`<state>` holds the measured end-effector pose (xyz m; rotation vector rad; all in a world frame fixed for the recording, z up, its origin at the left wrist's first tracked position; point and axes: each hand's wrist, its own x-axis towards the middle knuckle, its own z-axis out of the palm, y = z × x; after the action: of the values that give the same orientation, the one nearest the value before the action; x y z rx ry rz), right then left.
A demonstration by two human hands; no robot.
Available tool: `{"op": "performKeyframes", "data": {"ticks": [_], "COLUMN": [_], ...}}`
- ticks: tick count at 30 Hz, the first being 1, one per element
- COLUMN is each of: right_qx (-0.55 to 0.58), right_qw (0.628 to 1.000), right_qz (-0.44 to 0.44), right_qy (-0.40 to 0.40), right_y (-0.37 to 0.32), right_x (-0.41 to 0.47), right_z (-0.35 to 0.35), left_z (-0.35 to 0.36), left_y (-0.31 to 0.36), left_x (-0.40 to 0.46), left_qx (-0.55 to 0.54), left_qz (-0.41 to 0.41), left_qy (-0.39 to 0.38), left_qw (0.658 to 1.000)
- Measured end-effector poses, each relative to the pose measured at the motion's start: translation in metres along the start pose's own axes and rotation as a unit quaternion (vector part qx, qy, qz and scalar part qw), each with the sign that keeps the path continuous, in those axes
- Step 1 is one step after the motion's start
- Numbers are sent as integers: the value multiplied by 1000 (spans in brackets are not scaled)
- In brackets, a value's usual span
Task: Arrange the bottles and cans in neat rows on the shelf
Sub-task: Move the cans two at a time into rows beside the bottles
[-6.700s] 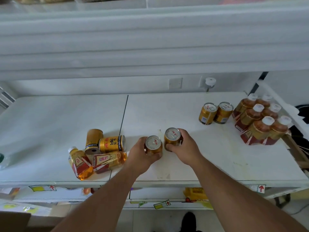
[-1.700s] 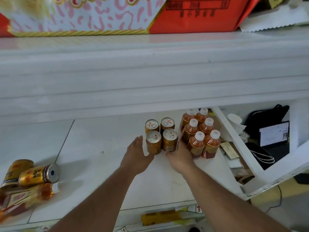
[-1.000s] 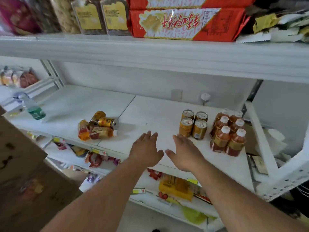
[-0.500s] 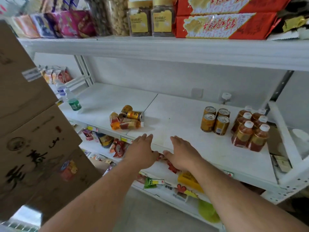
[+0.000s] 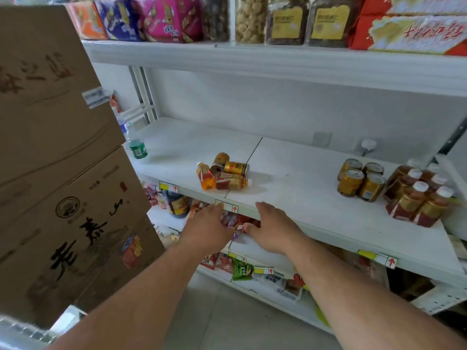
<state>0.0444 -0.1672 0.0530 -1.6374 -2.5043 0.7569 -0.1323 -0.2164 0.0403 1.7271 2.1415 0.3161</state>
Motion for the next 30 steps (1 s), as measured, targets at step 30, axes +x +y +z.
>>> {"op": "performKeyframes", "data": {"ticks": [30], "right_qx": [7], "right_qw": [999], "right_qz": [37], "right_qy": [19], "right_y": [4], "right_x": [252], "right_z": [-46], "left_z": [-65], "left_y": [-36], "left_x": [263], "left_qx": [-101], "left_qz": [-89], "left_qy": [-17], "left_qw": [991]}}
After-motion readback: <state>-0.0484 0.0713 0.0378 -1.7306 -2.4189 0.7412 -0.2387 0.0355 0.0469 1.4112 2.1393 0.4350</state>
